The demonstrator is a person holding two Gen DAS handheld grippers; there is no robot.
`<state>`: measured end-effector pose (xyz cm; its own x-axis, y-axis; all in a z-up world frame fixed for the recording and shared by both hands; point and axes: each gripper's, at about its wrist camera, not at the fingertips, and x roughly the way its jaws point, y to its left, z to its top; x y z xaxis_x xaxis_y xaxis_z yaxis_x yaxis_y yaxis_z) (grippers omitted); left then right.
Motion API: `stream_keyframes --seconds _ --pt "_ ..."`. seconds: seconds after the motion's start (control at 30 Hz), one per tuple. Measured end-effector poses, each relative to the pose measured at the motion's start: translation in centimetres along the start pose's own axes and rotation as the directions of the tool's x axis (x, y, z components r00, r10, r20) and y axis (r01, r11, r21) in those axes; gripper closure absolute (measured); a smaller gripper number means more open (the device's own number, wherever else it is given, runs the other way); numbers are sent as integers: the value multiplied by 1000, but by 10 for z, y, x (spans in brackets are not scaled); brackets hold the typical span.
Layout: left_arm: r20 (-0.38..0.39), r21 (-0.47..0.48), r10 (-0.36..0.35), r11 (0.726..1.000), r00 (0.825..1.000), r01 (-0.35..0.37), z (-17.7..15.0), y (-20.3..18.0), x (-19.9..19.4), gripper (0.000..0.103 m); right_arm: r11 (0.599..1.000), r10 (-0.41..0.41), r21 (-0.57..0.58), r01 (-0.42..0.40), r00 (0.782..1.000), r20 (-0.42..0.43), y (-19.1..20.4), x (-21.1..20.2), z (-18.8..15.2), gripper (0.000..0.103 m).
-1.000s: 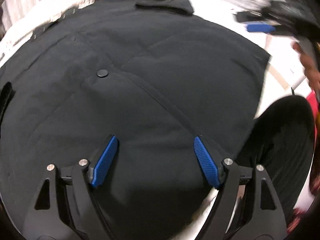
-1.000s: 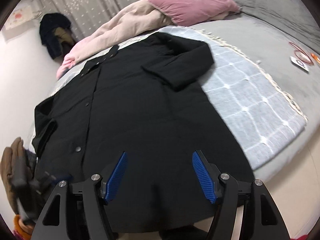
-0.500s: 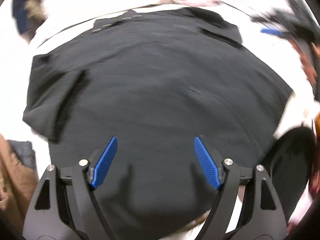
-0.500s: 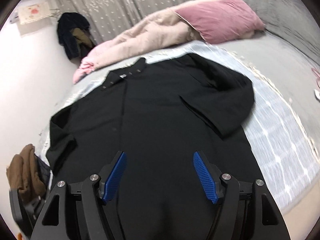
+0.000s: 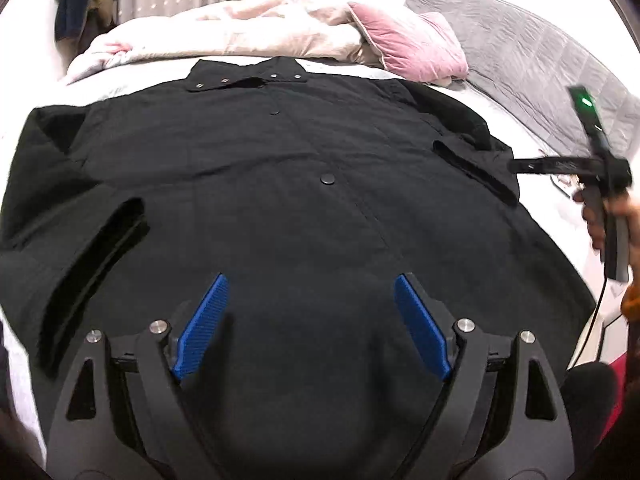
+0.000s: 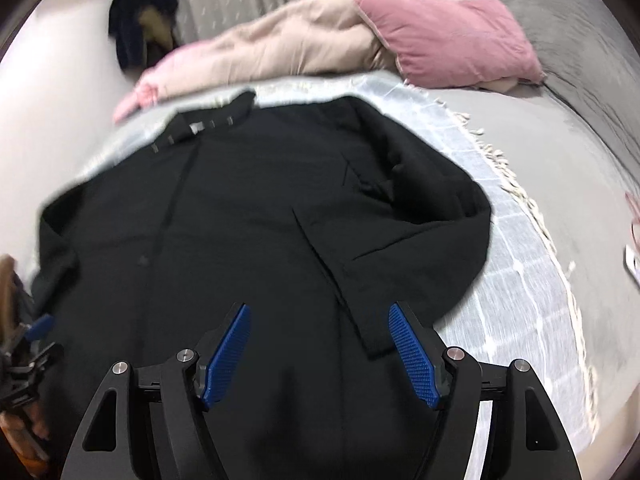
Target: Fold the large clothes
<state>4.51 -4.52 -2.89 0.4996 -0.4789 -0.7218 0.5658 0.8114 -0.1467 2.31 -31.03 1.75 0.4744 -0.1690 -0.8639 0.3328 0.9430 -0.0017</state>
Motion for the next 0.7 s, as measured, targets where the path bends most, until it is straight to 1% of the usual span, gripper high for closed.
stream_keyframes --seconds 0.03,0.07,0.1,0.13,0.17,0.2,0.23,0.27,0.33,0.4,0.47,0.5,0.53,0.57,0.6,0.63,0.67,0.7 --pt "-7 10 21 1000 1000 -21 1 -2 5 18 998 -66 17 67 998 -9 -6 6 3 30" --pt "-14 16 25 1000 1000 -25 1 -4 7 18 993 -106 53 107 994 -11 -12 9 4 30" --pt "-15 21 20 1000 1000 -20 1 -4 9 18 986 -114 120 114 993 -10 -23 9 3 30" --pt "-14 22 17 1000 1000 -17 2 -4 10 17 979 -80 187 81 997 -11 -34 9 2 30" --pt "-13 22 18 1000 1000 -17 1 -1 7 17 963 -22 268 24 1000 -13 -49 11 -3 30" --pt "-16 24 18 1000 1000 -17 1 0 7 17 941 15 339 -11 1000 -11 -61 13 -9 30" --pt "-20 30 17 999 1000 -16 1 0 8 17 935 14 355 -10 1000 -10 -66 13 -12 30" --pt "-22 33 18 999 1000 -17 1 0 10 18 947 -8 321 9 1000 -3 -64 11 -15 30" --pt "-24 41 18 999 1000 -17 0 -1 12 18 984 -46 175 39 998 32 -45 8 -15 30" --pt "-18 42 7 999 1000 -6 -2 -2 15 18 999 -36 1 36 998 57 -16 10 -13 30" --pt "-2 25 -40 999 999 41 -4 -1 18 17 989 -22 -142 32 997 69 12 20 -9 30" --pt "-1 17 -54 998 999 54 -4 -1 19 18 979 -29 -198 40 998 59 23 31 -5 32" --pt "-6 3 -71 997 997 71 -6 0 22 18 974 -45 -219 53 998 42 30 41 -2 32" --pt "-12 -2 -79 997 997 79 -8 0 24 18 969 -76 -235 76 997 12 37 56 1 39" --pt "-19 -1 -81 997 997 81 -10 -1 27 18 964 -108 -247 100 994 -19 39 71 4 55" --pt "-25 7 -73 997 997 73 -11 -2 30 18 958 -138 -257 125 990 -32 39 82 6 64" --pt "-32 16 -60 998 998 61 -12 -3 32 18 956 -147 -261 135 989 -27 37 85 6 76" --pt "-36 20 -57 998 998 58 -12 -4 33 17 960 -119 -256 112 993 -15 32 81 10 85"
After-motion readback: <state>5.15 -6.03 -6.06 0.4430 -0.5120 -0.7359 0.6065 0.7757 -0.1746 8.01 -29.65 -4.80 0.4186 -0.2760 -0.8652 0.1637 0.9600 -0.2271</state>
